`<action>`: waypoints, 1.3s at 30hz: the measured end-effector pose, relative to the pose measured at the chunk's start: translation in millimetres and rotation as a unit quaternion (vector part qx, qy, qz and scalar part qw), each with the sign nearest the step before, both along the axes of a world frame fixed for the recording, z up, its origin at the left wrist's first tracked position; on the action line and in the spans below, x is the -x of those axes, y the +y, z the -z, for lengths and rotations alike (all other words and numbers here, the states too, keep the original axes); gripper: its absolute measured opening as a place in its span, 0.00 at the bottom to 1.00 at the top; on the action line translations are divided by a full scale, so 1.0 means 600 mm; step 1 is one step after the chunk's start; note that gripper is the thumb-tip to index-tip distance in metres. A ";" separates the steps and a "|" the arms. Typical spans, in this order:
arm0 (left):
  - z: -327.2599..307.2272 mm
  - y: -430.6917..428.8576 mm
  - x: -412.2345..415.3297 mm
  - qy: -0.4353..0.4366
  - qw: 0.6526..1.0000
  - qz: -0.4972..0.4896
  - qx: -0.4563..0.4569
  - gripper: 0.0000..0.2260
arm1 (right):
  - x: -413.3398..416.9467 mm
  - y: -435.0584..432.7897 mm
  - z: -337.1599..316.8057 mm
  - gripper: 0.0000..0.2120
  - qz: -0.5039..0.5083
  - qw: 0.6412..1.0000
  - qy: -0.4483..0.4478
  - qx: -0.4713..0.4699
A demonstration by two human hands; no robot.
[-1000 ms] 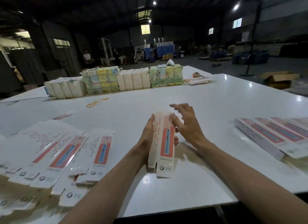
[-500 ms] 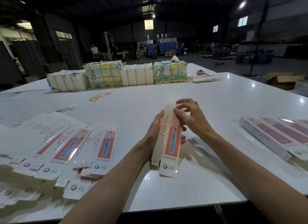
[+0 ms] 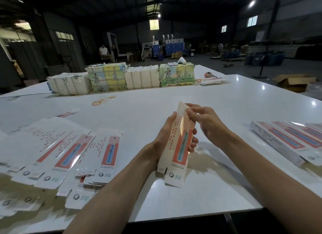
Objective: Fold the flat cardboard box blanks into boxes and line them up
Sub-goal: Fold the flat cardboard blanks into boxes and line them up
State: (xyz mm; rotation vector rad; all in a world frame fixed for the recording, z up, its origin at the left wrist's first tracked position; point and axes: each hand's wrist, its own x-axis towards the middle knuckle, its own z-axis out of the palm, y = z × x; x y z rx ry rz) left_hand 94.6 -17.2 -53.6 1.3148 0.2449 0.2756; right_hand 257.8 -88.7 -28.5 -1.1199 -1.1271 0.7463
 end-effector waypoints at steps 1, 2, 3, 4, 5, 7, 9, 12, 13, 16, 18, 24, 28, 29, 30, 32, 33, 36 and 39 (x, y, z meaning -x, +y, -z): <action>0.000 -0.001 0.001 0.002 1.000 0.002 0.001 0.33 | 0.002 0.000 0.002 0.13 -0.012 1.000 0.008 -0.003; 0.001 -0.003 0.001 0.005 1.000 -0.004 0.004 0.33 | 0.005 0.000 0.004 0.15 -0.027 0.999 0.018 -0.006; 0.000 -0.005 -0.001 0.011 1.000 -0.019 0.008 0.32 | 0.007 0.000 0.005 0.17 -0.043 0.998 0.036 -0.010; 0.000 -0.008 -0.003 0.019 0.999 -0.039 0.012 0.32 | 0.010 0.000 0.005 0.19 -0.059 0.996 0.060 -0.015; -0.001 -0.010 -0.006 0.027 0.998 -0.057 0.016 0.33 | 0.013 0.000 0.003 0.19 -0.073 0.994 0.083 -0.022; -0.003 -0.012 -0.012 0.024 0.996 -0.069 0.041 0.33 | 0.018 0.001 0.002 0.16 -0.079 0.990 0.111 -0.038; -0.002 -0.011 -0.011 -0.004 0.994 -0.063 0.087 0.31 | 0.023 0.004 0.004 0.11 -0.052 0.992 0.101 -0.055; 0.001 0.002 0.002 -0.063 0.984 -0.074 0.151 0.29 | 0.031 0.006 0.018 0.21 -0.011 0.998 0.045 -0.051; 0.003 0.008 0.006 -0.079 0.979 -0.086 0.170 0.29 | 0.035 0.006 0.025 0.25 -0.009 0.999 0.032 -0.037; 0.011 0.023 0.013 -0.101 0.971 -0.131 0.175 0.32 | 0.049 0.009 0.040 0.25 -0.027 1.000 0.008 -0.004; 0.020 0.028 0.018 -0.086 0.977 -0.157 0.117 0.34 | 0.051 0.010 0.040 0.24 -0.032 0.999 0.022 0.004; 0.020 0.025 0.021 -0.045 0.986 -0.154 0.037 0.36 | 0.044 0.001 0.038 0.26 -0.066 0.994 0.084 0.016; 0.021 0.028 0.017 -0.075 0.986 -0.114 0.100 0.36 | 0.059 0.003 0.039 0.36 -0.069 0.995 0.074 -0.007; 0.021 0.028 0.015 -0.078 0.986 -0.103 0.102 0.35 | 0.062 0.003 0.041 0.37 -0.064 0.996 0.059 -0.013; 0.020 0.028 0.013 -0.081 0.987 -0.089 0.105 0.34 | 0.065 0.002 0.043 0.37 -0.062 0.997 0.048 -0.017; 0.017 0.027 0.011 -0.084 0.986 -0.078 0.119 0.34 | 0.069 0.001 0.045 0.35 -0.060 0.997 0.052 -0.020; 0.016 0.027 0.010 -0.082 0.985 -0.089 0.120 0.34 | 0.070 0.001 0.045 0.33 -0.054 0.997 0.053 -0.019; 0.024 0.021 0.001 -0.056 0.981 -0.174 0.065 0.36 | 0.064 0.002 0.044 0.30 -0.008 1.000 0.025 -0.003; 0.026 0.013 -0.010 -0.069 0.961 -0.267 0.011 0.26 | 0.053 0.003 0.045 0.27 0.034 0.999 -0.016 0.002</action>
